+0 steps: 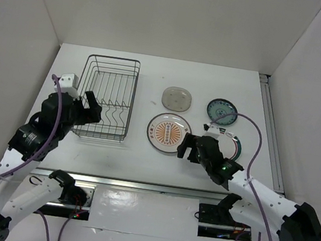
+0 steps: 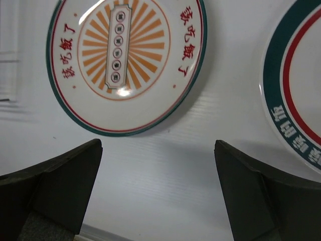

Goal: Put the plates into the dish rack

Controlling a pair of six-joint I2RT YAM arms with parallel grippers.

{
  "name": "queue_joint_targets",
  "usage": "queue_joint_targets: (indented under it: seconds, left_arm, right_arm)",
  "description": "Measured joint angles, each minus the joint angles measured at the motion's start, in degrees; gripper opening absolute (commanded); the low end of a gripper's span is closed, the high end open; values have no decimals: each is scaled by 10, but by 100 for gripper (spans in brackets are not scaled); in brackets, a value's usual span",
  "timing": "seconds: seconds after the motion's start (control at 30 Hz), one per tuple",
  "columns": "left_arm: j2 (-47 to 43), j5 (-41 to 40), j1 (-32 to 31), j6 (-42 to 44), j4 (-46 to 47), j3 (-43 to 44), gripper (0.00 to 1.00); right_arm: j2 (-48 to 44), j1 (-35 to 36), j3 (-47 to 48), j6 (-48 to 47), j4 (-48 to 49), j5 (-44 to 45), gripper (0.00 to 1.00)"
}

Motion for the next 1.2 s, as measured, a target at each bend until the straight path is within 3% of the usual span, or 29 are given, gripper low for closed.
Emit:
queue_joint_targets:
  seconds: [0.3, 0.93, 1.2]
  left_arm:
    - [0, 40, 0, 14, 10, 0, 100]
    - [-11, 90, 0, 28, 30, -5, 100]
    - [-11, 105, 0, 30, 36, -9, 99]
  right_arm:
    - [33, -37, -89, 44, 228, -66, 100]
    - [184, -44, -122, 92, 405, -32, 95]
    - [227, -54, -133, 139, 475, -8, 76]
